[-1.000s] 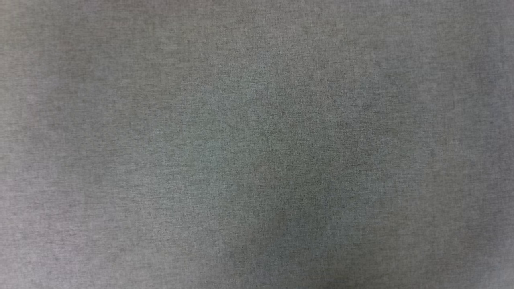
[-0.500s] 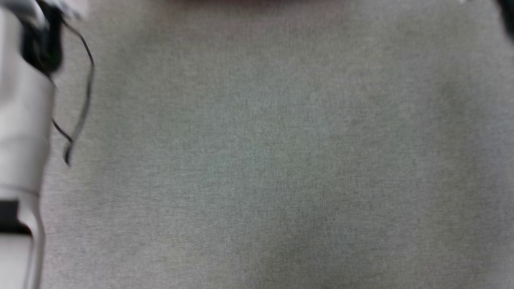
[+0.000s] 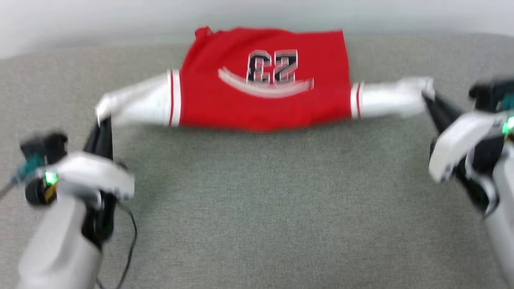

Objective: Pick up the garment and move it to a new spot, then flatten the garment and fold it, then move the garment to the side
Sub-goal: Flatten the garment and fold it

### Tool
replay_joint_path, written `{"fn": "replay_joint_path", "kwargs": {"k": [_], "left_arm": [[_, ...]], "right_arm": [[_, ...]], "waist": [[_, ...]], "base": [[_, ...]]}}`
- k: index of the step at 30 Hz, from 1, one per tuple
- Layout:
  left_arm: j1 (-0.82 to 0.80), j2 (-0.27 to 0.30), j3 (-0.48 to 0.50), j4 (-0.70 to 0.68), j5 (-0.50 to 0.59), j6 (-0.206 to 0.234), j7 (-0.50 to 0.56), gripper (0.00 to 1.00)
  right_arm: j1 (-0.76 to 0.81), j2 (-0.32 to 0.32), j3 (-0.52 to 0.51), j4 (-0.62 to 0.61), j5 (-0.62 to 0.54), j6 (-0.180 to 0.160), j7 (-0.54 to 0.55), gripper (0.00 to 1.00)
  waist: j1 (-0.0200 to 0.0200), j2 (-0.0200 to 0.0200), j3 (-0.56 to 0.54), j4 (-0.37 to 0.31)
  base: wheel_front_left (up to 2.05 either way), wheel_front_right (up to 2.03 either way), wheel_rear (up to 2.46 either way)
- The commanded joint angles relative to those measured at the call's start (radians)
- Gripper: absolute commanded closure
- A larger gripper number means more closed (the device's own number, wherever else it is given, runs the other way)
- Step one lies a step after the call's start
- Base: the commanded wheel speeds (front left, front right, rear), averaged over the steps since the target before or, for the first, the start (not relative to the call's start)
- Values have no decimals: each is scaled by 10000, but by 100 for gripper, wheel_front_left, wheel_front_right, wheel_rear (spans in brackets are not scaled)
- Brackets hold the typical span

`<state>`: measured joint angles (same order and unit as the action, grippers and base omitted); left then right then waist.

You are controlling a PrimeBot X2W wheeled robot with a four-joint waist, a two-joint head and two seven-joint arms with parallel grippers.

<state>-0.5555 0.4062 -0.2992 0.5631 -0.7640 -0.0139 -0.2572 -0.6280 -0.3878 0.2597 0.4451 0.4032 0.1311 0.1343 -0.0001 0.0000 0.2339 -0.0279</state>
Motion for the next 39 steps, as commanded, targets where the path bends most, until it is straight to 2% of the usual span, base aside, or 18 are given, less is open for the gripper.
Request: {"fn": "replay_joint_path", "kwargs": {"k": [1, 11, 18, 21, 22, 23, 24, 25, 31, 37, 38, 39], "left_arm": [[661, 18, 106, -281, -181, 139, -23, 100], [4862, 402, 142, -2422, -452, 1336, 337, 100], [6748, 913, -106, -3397, -249, 2022, 879, 100], [7315, 945, -149, -3776, -315, 2285, 1067, 100], [7460, 887, -130, -3929, -413, 2354, 1125, 100], [7541, 970, -167, -4077, -278, 2459, 1155, 100], [7584, 969, -185, -4254, -276, 2548, 1185, 100], [7643, 933, -210, -4442, -256, 2622, 1181, 100], [7633, 1036, -431, -5323, 105, 2975, 1350, 100], [7227, 1074, -696, -5815, 400, 3036, 1526, 100], [6992, 1075, -777, -6022, 532, 3037, 1548, 100], [6992, 1075, -777, -6022, 532, 3037, 1548, 100]], "right_arm": [[646, 126, -126, -257, -20, -6, 143, 100], [4960, 878, -1428, -1983, -266, -8, 853, 100], [7475, 1383, -2151, -3219, -775, -8, 1480, 100], [8416, 1565, -2379, -3690, -1045, -8, 1849, 100], [8687, 1610, -2483, -3825, -1187, -8, 1972, 94], [8913, 1656, -2573, -3988, -1344, -8, 2039, 68], [9102, 1810, -2642, -4132, -1335, -8, 2084, 31], [9277, 1941, -2694, -4271, -1369, -6, 2136, 0], [9104, 2360, -3200, -4820, -1318, -6, 2028, 0], [7935, 2458, -3925, -4200, -1014, -5, 1763, 0], [7061, 2345, -4169, -3721, -868, -5, 1695, 0], [7061, 2345, -4169, -3721, -868, -5, 1695, 0]], "waist": [[1, 0, -434, 83], [1, 0, -1552, 18], [1, 0, -2152, 47], [1, 0, -2342, 92], [1, 0, -2387, 102], [1, 0, -2418, 115], [1, 0, -2437, 137], [1, 0, -2448, 160], [1, 0, -2479, 321], [1, 0, -2322, 666], [1, 0, -2013, 799], [1, 0, -2013, 799]], "base": [[0, 0, 0], [0, 0, 0], [0, 0, 0], [0, 0, 0], [0, 0, 0], [0, 0, 0], [0, 0, 0], [0, 0, 0], [0, 0, 0], [0, 0, 0], [0, 0, 0], [0, 0, 0]]}}
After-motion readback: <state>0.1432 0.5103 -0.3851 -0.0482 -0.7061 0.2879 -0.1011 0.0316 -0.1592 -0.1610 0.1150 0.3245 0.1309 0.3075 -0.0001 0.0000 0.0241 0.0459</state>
